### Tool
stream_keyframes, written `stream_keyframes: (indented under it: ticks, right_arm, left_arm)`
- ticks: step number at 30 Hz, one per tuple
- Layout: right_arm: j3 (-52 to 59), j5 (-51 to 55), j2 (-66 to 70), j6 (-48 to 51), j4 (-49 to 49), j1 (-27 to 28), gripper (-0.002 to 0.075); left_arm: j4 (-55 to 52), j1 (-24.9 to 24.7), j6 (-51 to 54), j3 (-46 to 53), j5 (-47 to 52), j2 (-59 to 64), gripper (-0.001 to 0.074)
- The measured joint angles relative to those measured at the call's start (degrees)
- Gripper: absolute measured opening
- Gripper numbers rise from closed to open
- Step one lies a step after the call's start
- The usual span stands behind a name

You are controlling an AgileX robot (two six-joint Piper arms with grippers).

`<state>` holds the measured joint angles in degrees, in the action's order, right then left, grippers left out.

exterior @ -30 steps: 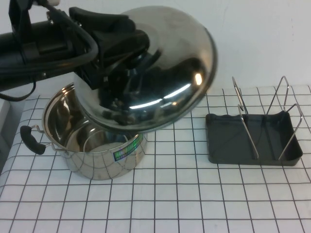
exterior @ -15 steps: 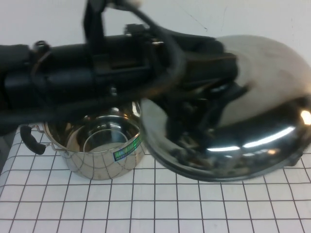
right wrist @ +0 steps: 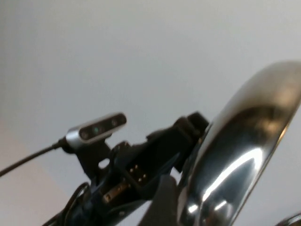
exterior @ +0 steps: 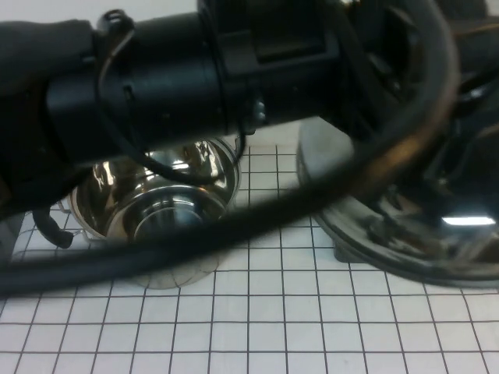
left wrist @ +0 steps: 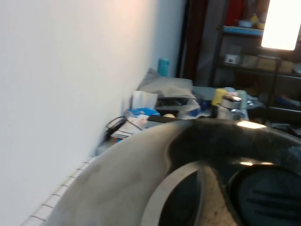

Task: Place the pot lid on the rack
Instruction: Hand over the pot lid, then place the pot lid on the pot rack

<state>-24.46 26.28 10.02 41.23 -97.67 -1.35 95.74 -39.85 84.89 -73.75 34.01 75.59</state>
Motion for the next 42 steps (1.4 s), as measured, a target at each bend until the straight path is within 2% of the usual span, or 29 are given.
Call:
stream_keyframes:
  ticks: [4, 10, 13, 16, 21, 22, 24, 26, 31, 34, 36, 38, 42]
  right_arm:
    - [0.28, 7.17, 4.06, -1.78, -0.03, 0.0, 0.069]
    - [0.28, 8.9, 7.56, -2.27, -0.03, 0.0, 0.069]
    - [0.28, 8.5, 7.72, -1.52, -0.03, 0.0, 0.0641]
    - [0.32, 7.1, 7.72, 0.32, -0.03, 0.0, 0.0506]
    - [0.68, 5.8, 7.99, 2.85, -0.28, -0.13, 0.0149]
    - [0.68, 5.81, 7.99, 3.84, -0.28, -0.22, 0.0126]
    - [0.68, 5.43, 7.99, 5.84, -0.28, -0.36, 0.0127]
    - [0.68, 5.13, 7.99, 8.49, -0.28, -0.49, 0.0126]
    - [0.68, 2.12, 7.99, 10.98, -0.09, -0.49, 0.0126]
    - [0.68, -0.07, 7.99, 11.35, -0.09, -0.49, 0.0126]
    - [0.68, -2.68, 8.66, 12.18, -0.09, -0.49, 0.0126]
    - [0.1, -5.01, 10.32, 14.78, -0.09, -0.49, 0.0126]
    - [-3.17, -5.13, 16.93, 25.23, -0.09, -0.49, 0.0126]
  left_arm:
    - [0.14, -3.77, -0.08, 0.0, -0.17, 1.22, 0.0329]
    - [0.14, -7.58, 0.07, 0.0, -2.37, 4.33, 0.0329]
    - [0.18, -8.81, 0.07, 0.0, -2.77, 5.83, 0.0329]
    - [0.61, -9.0, 0.07, 0.0, -2.64, 7.44, 0.0329]
    - [1.9, -9.0, -0.56, -0.22, -2.4, 8.56, 0.0331]
    - [1.95, -9.0, -0.86, -0.22, -2.49, 8.83, 0.0333]
    - [2.19, -9.0, -0.97, -0.22, -2.62, 9.12, 0.0333]
    - [2.19, -9.0, -0.97, -0.22, -2.98, 9.12, 0.0375]
    - [1.85, -9.0, -1.0, -0.22, -3.08, 9.12, 0.06]
    - [1.01, -9.0, -1.49, -0.22, -2.03, 9.12, 0.0634]
    - [-2.77, -9.0, -4.23, -0.22, -1.29, 9.01, 0.0611]
    - [-9.17, -9.0, -9.13, -0.22, -0.91, 8.63, 0.0552]
    - [-22.26, -9.0, -22.34, -0.22, 0.63, 6.88, 0.0312]
